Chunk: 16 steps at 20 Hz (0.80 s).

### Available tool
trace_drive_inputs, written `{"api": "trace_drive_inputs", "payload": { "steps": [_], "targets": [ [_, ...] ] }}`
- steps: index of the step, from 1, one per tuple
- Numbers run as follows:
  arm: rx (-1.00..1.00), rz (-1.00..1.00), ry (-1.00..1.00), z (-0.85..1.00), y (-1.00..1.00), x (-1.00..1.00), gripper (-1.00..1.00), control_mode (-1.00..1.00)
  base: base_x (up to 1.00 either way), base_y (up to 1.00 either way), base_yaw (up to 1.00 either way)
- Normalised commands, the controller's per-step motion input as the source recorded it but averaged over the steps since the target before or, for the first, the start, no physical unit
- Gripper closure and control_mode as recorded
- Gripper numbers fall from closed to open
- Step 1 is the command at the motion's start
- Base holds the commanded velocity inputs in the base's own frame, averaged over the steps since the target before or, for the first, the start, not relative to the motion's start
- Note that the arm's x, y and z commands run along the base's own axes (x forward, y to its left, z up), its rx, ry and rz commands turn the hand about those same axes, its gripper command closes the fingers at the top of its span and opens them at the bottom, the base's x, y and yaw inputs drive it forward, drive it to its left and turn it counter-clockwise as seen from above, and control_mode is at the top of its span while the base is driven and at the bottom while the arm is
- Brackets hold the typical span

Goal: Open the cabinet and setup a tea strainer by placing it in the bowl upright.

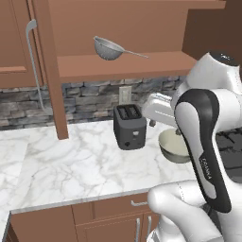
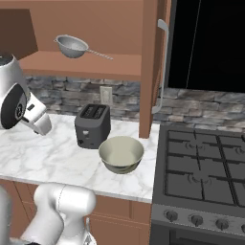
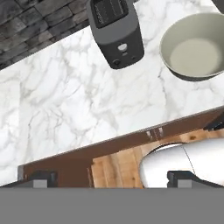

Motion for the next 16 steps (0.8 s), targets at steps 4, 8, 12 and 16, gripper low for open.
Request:
{"api": "trace_drive_inputs", "payload": {
  "steps": [4,8,12,16],
  "targets": [
    [0.02,-0.03,-0.09,0.61,-0.11,0.16,-1.0,-1.0,0.0,0.0,0.0],
    [0.0,-0.09,0.0,0.94,-0.14,0.29,-1.0,-1.0,0.0,0.0,0.0],
    [0.0,-0.13,0.02,0.87,-0.11,0.47,-1.0,-1.0,0.0,0.0,0.0],
    [0.01,-0.18,-0.05,0.05,-0.01,0.78,-1.0,-1.0,0.0,0.0,0.0]
  ]
}}
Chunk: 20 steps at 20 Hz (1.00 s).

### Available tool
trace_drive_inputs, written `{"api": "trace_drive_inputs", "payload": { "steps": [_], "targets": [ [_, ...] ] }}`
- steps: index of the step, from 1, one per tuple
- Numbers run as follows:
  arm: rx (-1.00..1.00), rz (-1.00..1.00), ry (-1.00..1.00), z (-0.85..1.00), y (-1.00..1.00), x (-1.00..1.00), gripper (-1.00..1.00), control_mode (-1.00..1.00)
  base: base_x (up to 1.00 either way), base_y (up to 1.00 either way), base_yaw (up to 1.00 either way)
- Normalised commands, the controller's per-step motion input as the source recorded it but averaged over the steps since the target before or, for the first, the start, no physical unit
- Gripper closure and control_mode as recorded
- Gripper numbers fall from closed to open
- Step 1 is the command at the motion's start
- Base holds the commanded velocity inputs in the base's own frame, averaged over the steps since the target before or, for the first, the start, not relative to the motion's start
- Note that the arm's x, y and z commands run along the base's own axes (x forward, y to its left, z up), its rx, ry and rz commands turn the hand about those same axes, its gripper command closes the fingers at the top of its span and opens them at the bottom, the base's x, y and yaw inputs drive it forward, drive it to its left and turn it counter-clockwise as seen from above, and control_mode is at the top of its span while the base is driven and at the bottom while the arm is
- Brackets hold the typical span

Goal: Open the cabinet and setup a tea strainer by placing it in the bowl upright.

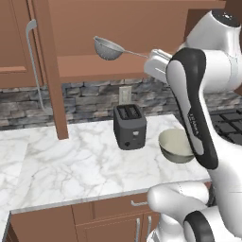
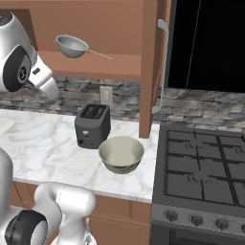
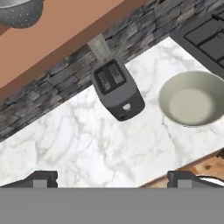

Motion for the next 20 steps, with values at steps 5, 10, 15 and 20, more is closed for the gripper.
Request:
{"api": "trace_drive_inputs", "payload": {
  "steps": [5,10,15,20],
  "targets": [
    [0.11,-0.16,-0.19,-0.5,0.0,0.69,-1.0,-1.0,0.0,0.0,0.0],
    [0.16,-0.15,-0.16,-0.14,0.0,0.55,-1.0,-1.0,0.0,0.0,0.0],
    [0.28,-0.08,-0.06,0.27,0.0,0.08,-1.0,-1.0,0.0,0.0,0.0],
    [0.11,-0.02,0.05,0.55,0.0,0.13,-1.0,-1.0,0.0,0.0,0.0]
  ]
}}
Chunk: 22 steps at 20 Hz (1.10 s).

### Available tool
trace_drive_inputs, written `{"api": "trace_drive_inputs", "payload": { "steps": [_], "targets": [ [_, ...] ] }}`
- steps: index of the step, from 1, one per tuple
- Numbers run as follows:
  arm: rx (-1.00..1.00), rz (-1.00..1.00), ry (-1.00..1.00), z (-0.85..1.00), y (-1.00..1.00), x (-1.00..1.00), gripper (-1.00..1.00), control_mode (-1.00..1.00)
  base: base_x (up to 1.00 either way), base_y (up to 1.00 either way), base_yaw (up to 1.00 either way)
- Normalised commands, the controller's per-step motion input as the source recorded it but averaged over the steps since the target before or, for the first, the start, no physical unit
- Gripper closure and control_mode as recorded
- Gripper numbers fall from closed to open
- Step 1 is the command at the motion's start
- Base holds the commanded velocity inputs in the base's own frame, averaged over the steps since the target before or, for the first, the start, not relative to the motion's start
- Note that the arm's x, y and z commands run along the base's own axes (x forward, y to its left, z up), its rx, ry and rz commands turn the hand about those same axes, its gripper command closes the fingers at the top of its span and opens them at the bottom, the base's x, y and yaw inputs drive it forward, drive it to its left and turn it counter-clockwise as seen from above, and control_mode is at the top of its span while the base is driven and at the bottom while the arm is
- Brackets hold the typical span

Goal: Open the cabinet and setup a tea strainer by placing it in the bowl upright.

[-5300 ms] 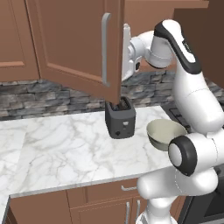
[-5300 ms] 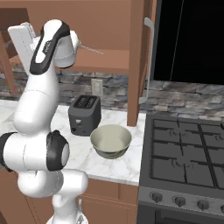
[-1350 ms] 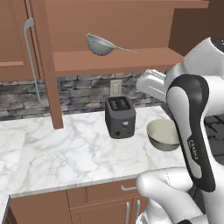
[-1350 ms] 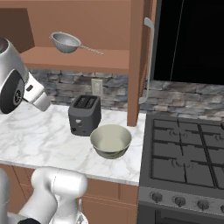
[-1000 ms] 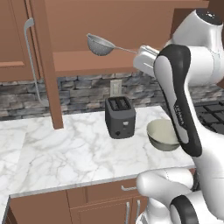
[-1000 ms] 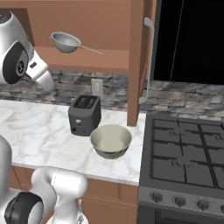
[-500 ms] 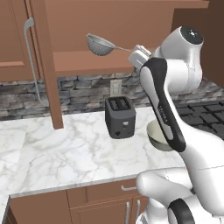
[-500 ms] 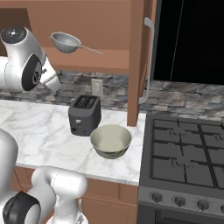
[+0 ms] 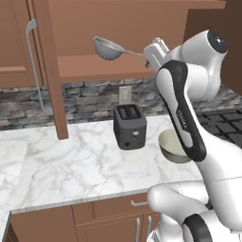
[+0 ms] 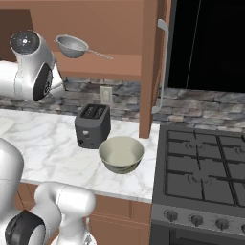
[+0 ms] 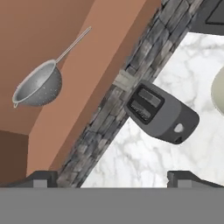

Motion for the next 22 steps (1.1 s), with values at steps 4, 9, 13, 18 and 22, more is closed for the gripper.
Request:
{"api": "trace_drive_inputs", "payload": {
  "steps": [4,9,13,18,22],
  "targets": [
    [0.0,0.03,0.22,0.61,0.0,0.27,-1.0,-1.0,0.0,0.0,0.0],
    [0.0,0.06,0.23,-0.01,0.0,0.29,-1.0,-1.0,0.0,0.0,0.0],
    [0.0,0.0,0.01,-0.31,0.01,0.49,-1.0,-1.0,0.0,0.0,0.0],
    [0.05,0.0,-0.01,-0.06,0.0,0.54,-1.0,-1.0,0.0,0.0,0.0],
    [0.11,0.0,-0.1,-0.29,0.0,0.51,-1.0,-1.0,0.0,0.0,0.0]
  ]
}}
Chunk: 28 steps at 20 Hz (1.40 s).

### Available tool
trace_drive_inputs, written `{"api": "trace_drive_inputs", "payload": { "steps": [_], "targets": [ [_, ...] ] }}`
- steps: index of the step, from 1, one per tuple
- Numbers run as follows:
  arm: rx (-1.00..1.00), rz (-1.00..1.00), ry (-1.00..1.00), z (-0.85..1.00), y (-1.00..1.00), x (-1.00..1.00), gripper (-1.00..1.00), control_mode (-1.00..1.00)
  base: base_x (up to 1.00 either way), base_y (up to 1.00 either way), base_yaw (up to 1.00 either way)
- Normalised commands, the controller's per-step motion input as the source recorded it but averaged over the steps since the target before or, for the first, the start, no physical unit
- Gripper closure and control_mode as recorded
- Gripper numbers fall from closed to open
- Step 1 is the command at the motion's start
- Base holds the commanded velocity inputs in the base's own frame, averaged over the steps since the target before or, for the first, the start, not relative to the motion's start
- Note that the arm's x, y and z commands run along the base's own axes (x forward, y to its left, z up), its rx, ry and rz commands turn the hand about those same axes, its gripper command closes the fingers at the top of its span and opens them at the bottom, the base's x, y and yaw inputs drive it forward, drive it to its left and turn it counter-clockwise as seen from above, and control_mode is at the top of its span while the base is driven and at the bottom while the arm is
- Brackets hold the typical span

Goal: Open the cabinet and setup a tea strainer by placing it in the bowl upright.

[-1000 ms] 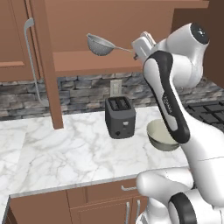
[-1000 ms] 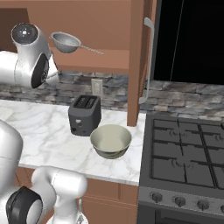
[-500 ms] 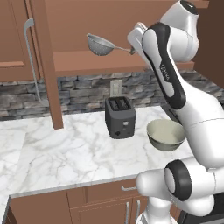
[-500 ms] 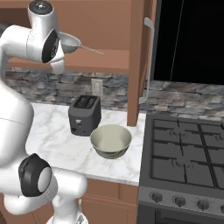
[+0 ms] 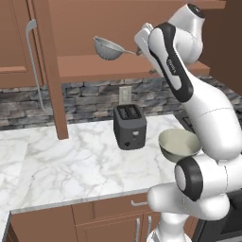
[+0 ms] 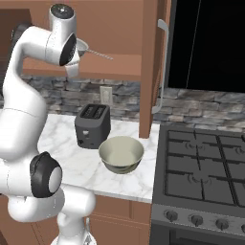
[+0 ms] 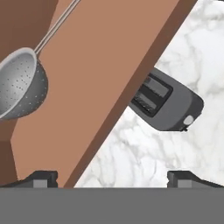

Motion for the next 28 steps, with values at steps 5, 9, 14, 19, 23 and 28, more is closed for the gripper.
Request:
{"api": "trace_drive_inputs", "payload": {
  "steps": [5,9,14,19,23,28],
  "targets": [
    [0.18,0.0,-0.15,-0.21,0.0,0.46,-1.0,-1.0,0.0,0.0,0.0],
    [0.28,0.0,-0.12,-0.04,0.0,0.34,-1.0,-1.0,0.0,0.0,0.0],
    [0.23,0.0,-0.02,0.09,0.01,0.09,-1.0,-1.0,0.0,0.0,0.0],
    [0.1,0.03,0.01,0.29,0.01,0.0,-1.0,-1.0,0.0,0.0,0.0],
    [0.06,0.09,0.0,0.14,0.07,0.0,-1.0,-1.0,0.0,0.0,0.0],
    [0.01,0.08,0.01,0.0,0.15,0.0,-1.0,-1.0,0.0,0.0,0.0]
  ]
}}
